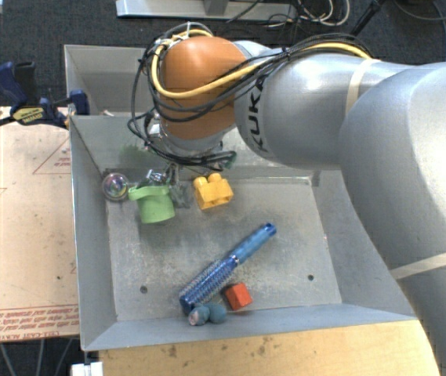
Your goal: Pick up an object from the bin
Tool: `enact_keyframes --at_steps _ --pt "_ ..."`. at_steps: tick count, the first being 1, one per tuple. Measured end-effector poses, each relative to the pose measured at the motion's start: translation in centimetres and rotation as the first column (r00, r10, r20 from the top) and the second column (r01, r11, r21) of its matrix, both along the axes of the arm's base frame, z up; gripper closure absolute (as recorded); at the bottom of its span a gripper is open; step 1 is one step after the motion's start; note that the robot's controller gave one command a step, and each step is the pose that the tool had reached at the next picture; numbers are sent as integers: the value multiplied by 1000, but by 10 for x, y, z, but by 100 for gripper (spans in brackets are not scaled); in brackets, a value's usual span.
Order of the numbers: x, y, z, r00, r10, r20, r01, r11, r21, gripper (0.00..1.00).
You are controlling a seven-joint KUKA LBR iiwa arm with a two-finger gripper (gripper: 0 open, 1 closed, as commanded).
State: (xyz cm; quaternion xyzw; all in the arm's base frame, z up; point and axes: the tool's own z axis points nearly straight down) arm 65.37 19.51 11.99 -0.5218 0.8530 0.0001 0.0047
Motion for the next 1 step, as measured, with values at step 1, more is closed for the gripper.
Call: enact_keyframes --at_steps 1 --pt "2 1 83 1000 -2 4 2 1000 0 100"
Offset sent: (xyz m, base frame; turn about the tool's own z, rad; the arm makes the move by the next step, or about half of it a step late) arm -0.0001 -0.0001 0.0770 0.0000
